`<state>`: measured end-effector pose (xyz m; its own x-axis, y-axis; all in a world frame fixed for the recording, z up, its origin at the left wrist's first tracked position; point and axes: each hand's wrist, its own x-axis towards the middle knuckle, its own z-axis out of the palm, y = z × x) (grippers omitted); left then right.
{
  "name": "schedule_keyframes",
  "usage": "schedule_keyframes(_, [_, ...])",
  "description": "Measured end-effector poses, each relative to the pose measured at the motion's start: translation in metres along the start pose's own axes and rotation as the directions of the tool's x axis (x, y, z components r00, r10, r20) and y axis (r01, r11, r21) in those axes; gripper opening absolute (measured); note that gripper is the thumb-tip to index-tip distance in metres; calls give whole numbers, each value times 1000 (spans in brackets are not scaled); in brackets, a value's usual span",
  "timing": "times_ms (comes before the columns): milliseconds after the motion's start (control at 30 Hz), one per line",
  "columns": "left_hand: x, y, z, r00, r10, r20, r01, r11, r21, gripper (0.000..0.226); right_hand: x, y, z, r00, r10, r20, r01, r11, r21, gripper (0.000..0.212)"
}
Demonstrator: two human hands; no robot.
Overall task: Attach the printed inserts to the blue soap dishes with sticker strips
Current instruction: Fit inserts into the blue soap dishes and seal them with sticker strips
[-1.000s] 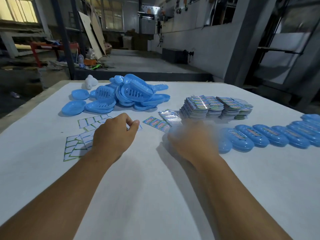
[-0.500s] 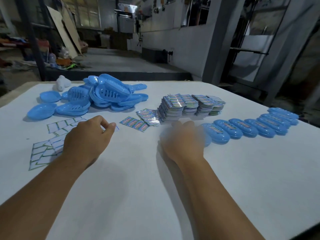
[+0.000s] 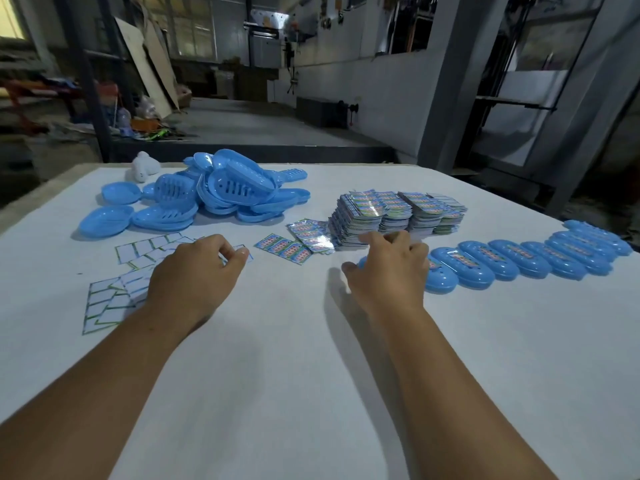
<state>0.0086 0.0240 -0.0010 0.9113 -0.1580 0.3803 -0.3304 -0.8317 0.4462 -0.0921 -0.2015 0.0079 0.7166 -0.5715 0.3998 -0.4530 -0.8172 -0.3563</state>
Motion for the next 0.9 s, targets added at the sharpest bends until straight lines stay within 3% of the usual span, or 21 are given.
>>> schedule_keyframes(233, [4,-3,1,1000,-27,-5,27,1000,14,32,7,-53,15,941,-336,27,332,939,93,36])
schedule_keyframes(500, [9,-9,-1,997,-78,-27,79,996,48,30,17,-104,37,848,-527,56,510,840,186,31])
schedule_keyframes(600, [10,-12,-1,996,-85,-41,87,995,51,27,14,-106,49,841,-532,95,496,830,255,29])
schedule_keyframes(700, [12,-15,-2,993,-93,-72,94,995,19,25,13,-98,55,870,-473,137,388,830,400,25])
schedule_keyframes(800, [21,-25,-6,979,-115,-170,109,993,-44,22,16,-91,56,888,-452,82,357,791,497,16])
schedule_keyframes(900, [43,-43,-12,962,-86,-260,94,995,18,17,20,-89,54,906,-418,68,315,772,553,12])
